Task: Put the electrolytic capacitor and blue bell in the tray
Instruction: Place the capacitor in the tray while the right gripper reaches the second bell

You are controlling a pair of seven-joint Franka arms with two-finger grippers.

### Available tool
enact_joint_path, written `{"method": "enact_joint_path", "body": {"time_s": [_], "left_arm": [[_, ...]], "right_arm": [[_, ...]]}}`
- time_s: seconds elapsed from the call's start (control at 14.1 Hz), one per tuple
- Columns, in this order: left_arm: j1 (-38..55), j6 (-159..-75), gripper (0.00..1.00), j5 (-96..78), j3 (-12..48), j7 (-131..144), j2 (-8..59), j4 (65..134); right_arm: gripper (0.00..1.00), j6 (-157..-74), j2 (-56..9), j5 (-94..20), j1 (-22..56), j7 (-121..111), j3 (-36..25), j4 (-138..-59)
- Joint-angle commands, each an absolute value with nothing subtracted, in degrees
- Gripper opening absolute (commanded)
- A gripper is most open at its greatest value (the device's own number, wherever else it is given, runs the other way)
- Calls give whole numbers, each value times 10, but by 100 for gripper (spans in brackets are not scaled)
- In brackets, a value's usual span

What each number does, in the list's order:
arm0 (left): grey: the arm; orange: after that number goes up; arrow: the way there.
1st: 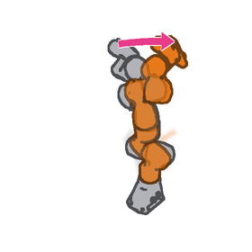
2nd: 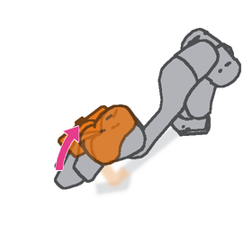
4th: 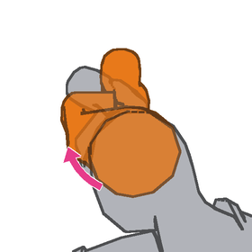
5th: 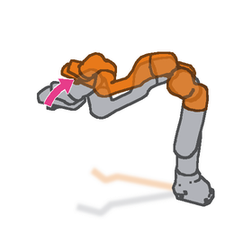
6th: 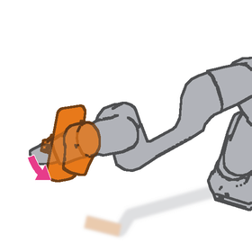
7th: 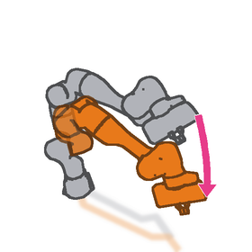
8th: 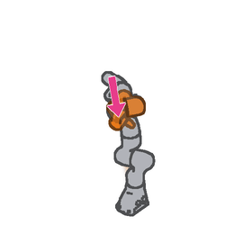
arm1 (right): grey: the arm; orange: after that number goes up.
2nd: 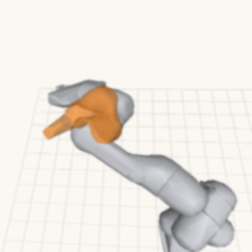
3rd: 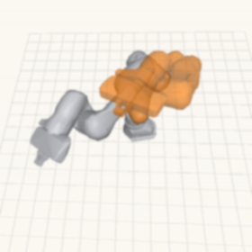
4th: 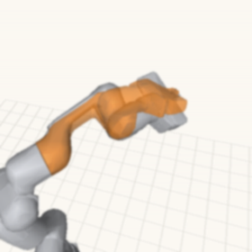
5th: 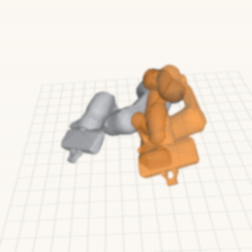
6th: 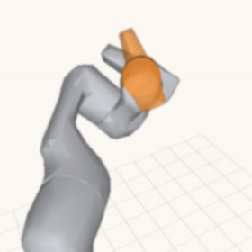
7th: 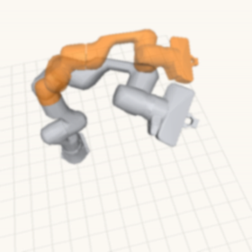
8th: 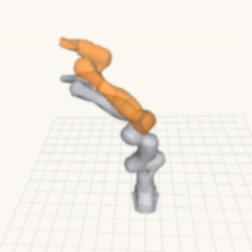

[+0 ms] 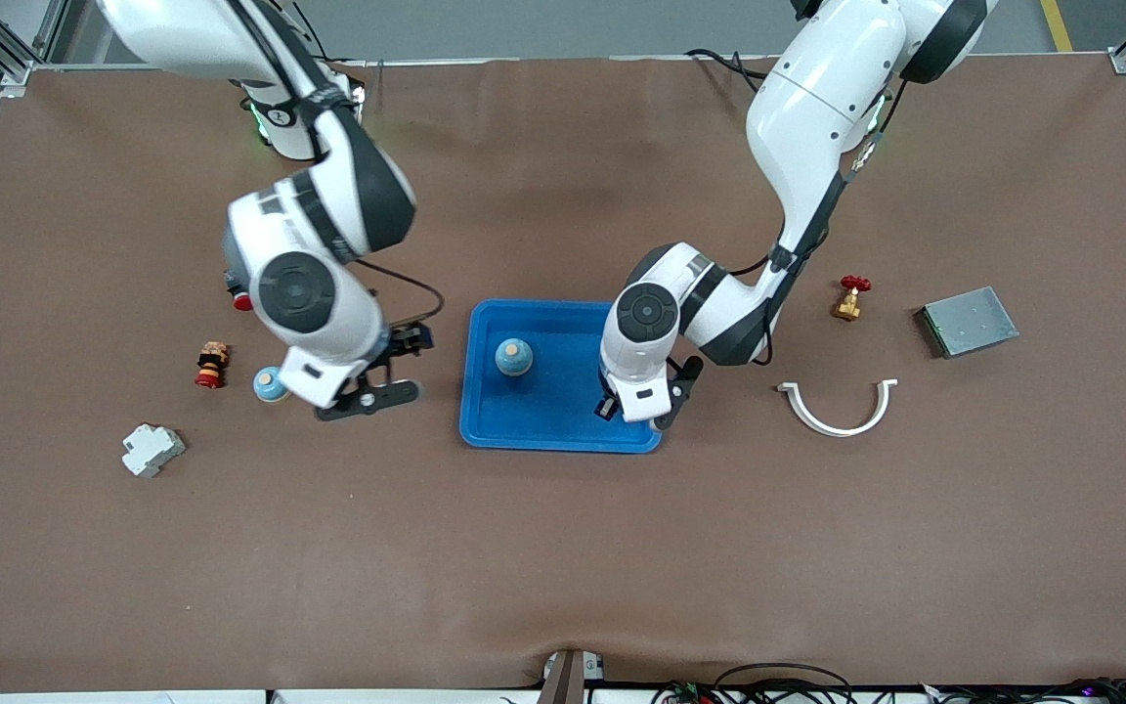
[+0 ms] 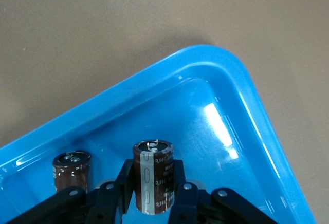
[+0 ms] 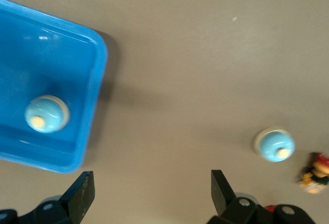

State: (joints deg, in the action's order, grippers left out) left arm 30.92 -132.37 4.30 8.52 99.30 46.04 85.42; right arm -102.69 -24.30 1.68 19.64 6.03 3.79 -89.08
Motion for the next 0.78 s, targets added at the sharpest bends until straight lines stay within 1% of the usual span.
{"method": "enact_joint_path", "body": {"time_s": [0.0, 0.07, 0.14, 0.21, 0.35, 0.5, 0.64, 0.71], "left_arm": [[310, -1317, 33, 29, 82, 996, 466, 840], [309, -1317, 55, 30, 82, 996, 462, 839], [306, -1317, 84, 33, 81, 994, 458, 839], [304, -1311, 100, 35, 78, 990, 448, 839], [301, -1275, 100, 38, 76, 986, 431, 835], [276, -1224, 100, 38, 76, 973, 411, 804], [251, -1167, 100, 33, 77, 927, 376, 796], [238, -1156, 100, 33, 76, 899, 357, 796]], "right_arm": [[100, -1026, -216, 28, 159, -17, 45, -914], [100, -1027, -214, 28, 143, -51, 45, -919], [100, -1030, -214, 28, 124, -85, 46, -924], [100, -1033, -214, 28, 104, -119, 46, -928], [100, -1055, -213, 28, 74, -176, 46, -951], [100, -1106, -200, 28, 53, -227, 46, -995], [100, -1162, -188, 28, 38, -254, 46, -1040], [100, -1191, -185, 28, 33, -268, 46, -1065]]}}
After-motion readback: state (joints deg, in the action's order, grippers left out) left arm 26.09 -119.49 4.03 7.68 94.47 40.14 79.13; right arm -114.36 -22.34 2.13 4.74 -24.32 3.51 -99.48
